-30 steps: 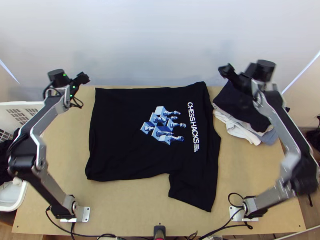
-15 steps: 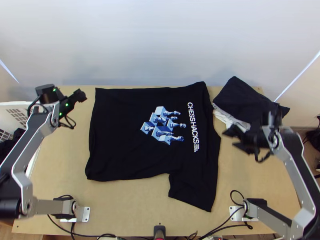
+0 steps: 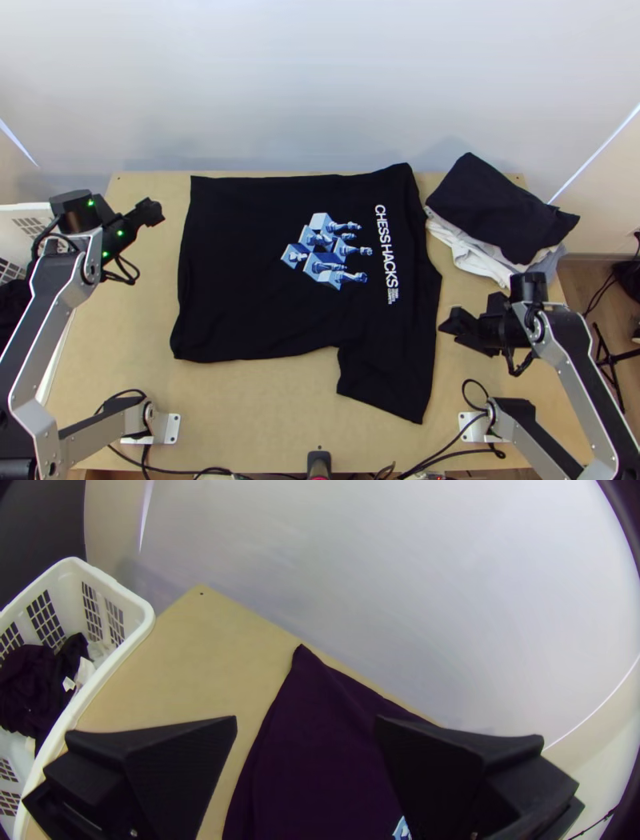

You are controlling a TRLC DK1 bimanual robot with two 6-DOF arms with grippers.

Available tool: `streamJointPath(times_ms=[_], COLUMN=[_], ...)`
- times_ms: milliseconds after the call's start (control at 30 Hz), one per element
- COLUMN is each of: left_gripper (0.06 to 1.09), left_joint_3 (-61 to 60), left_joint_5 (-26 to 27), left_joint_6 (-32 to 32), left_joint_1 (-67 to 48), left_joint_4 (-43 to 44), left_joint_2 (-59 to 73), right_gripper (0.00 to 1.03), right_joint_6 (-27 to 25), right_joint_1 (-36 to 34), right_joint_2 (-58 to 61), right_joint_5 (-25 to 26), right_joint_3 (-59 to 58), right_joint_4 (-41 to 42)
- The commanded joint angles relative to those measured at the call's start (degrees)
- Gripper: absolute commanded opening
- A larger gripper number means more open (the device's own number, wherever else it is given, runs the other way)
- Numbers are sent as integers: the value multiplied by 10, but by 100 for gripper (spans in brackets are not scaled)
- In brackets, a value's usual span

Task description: Fold the t-shirt

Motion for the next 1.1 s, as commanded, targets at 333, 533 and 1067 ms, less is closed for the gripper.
streamJointPath(times_ms=[333,533,1067], left_gripper=[105,105,104], left_joint_3=[-17,-17,4], left_joint_5=[-8,-9,47], left_joint_6=[4,5,145], left_joint_1=[3,3,16], left_joint_4=[-15,-15,-179], left_joint_2=[-22,-19,-7], right_gripper=[56,55,31], right_joint_6=[9,32,40], right_joint_1=[20,43,67], right_joint_2=[-8,11,31], right_joint_5=[-2,-2,-1], right_joint_3=[-87,-101,-118], right_joint_4=[99,148,187])
